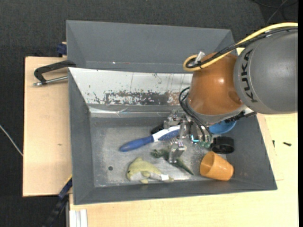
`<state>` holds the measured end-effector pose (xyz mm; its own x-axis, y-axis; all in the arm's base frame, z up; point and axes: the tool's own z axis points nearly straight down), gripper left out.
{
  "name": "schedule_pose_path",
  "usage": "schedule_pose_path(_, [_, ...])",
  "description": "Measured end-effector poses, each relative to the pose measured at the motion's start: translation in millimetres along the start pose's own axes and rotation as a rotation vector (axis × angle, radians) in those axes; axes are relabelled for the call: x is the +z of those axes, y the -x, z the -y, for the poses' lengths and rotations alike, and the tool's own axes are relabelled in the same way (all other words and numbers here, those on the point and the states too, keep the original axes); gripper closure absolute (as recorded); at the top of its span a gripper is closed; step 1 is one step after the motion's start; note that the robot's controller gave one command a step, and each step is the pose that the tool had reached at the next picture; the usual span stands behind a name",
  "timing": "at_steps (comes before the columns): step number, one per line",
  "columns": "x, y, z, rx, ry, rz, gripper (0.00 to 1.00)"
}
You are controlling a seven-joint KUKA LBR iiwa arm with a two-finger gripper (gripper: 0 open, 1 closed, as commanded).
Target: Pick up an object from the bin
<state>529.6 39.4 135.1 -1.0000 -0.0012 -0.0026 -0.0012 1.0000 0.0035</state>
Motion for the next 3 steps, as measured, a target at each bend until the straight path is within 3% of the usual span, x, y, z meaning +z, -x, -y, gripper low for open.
schedule_pose_path(1, [62.3,51.6,8.0,0.035,0.005,-0.006,0.0])
schedule_pose_path(2, [59.6,53.2,8.4,0.032,0.003,0.009,1.0])
schedule_pose_path(3, [-66.0,61.5,12.8,0.005,-0.002,0.011,1.0])
